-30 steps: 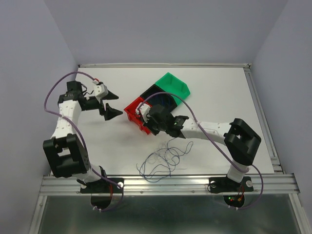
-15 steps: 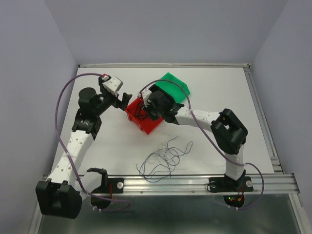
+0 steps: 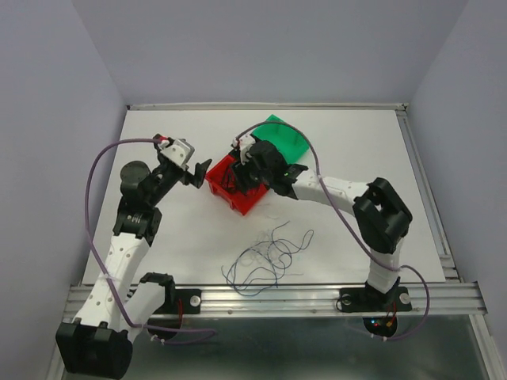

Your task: Untangle the cables

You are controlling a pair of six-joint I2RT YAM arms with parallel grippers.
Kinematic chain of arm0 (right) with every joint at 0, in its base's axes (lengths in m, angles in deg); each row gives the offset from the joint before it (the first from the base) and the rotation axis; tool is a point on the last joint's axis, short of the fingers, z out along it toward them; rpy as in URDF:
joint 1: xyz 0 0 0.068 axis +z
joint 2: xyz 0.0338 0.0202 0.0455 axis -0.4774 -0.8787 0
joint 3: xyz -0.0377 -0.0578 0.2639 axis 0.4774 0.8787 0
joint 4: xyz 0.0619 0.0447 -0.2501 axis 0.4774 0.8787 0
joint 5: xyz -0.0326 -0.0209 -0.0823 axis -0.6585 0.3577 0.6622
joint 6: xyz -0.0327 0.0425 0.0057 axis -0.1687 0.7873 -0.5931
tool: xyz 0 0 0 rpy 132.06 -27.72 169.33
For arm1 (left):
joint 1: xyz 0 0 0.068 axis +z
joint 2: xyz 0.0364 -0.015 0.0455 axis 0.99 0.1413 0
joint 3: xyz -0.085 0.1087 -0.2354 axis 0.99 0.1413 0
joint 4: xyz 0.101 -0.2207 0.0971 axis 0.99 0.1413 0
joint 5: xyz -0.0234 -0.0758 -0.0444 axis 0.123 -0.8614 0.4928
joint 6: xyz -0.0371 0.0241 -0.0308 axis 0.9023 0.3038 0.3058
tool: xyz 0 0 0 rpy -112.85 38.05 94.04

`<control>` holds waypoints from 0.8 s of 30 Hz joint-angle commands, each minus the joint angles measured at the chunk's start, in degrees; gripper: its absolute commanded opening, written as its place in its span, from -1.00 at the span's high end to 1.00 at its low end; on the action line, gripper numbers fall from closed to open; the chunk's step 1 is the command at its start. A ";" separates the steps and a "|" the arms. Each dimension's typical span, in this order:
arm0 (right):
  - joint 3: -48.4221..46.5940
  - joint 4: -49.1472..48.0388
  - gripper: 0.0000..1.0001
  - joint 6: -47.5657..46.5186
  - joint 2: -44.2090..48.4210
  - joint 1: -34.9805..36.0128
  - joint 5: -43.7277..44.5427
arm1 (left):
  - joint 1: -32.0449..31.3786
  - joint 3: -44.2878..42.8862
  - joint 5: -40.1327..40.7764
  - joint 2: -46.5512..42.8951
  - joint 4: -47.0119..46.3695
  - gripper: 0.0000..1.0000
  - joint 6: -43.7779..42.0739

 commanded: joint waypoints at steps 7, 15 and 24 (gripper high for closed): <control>19.10 -6.04 -0.47 10.07 27.77 -0.03 8.90 | -5.07 0.03 -21.61 -1.01 9.78 -0.98 -15.15; 35.90 -4.20 -0.60 19.20 43.86 -0.03 9.78 | -27.13 -0.31 -2.36 9.50 14.44 -0.97 -22.10; 45.84 -2.26 -0.59 25.55 54.24 0.06 16.91 | -36.90 -4.62 4.68 26.67 23.68 -0.73 -23.51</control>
